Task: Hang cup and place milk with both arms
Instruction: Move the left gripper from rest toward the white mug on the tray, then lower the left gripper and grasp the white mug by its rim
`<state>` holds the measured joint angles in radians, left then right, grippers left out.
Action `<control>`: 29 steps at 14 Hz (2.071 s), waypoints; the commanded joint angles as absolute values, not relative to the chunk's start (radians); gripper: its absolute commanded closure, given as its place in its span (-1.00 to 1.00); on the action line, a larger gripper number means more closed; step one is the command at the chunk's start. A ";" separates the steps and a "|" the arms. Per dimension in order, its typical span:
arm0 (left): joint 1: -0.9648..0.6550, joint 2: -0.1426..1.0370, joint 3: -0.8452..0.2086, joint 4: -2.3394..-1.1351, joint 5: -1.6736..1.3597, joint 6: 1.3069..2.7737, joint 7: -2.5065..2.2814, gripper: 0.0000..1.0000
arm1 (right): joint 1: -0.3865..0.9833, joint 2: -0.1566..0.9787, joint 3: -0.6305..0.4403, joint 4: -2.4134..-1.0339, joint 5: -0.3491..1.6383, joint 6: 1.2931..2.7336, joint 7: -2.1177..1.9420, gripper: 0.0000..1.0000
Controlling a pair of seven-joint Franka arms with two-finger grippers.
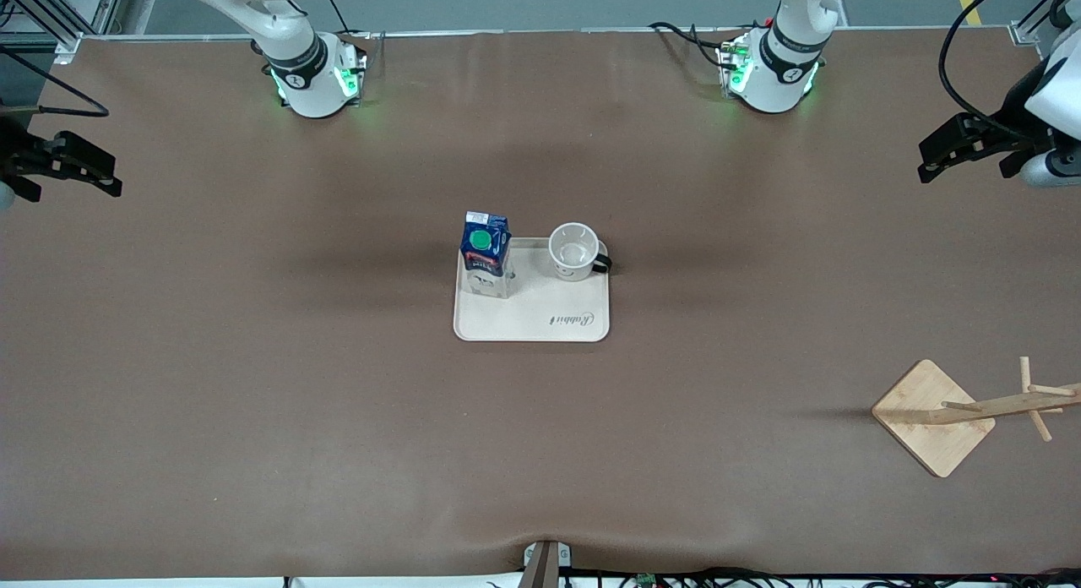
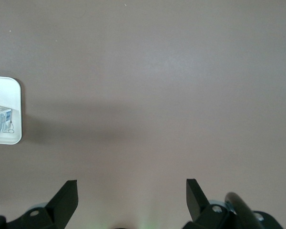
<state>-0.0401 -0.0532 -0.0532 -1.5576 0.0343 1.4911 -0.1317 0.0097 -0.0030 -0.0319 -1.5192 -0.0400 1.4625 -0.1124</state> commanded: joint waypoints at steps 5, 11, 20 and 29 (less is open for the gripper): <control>-0.052 -0.028 -0.205 -1.609 0.021 1.526 -0.521 -1.00 | -0.014 0.017 -0.005 -1.485 -0.049 1.443 -0.121 -1.00; -0.048 -0.032 -0.395 -1.788 0.017 1.695 -0.874 -1.00 | -0.012 0.029 -0.005 -1.485 -0.046 1.445 -0.118 -1.00; -0.066 0.125 -0.655 -1.956 0.053 1.992 -1.480 -1.00 | 0.018 0.081 -0.003 -1.483 -0.044 1.456 -0.123 -1.00; -0.198 0.423 -0.657 -1.936 0.230 2.236 -1.880 -1.00 | 0.023 0.133 -0.002 -1.483 -0.043 1.460 -0.123 -1.00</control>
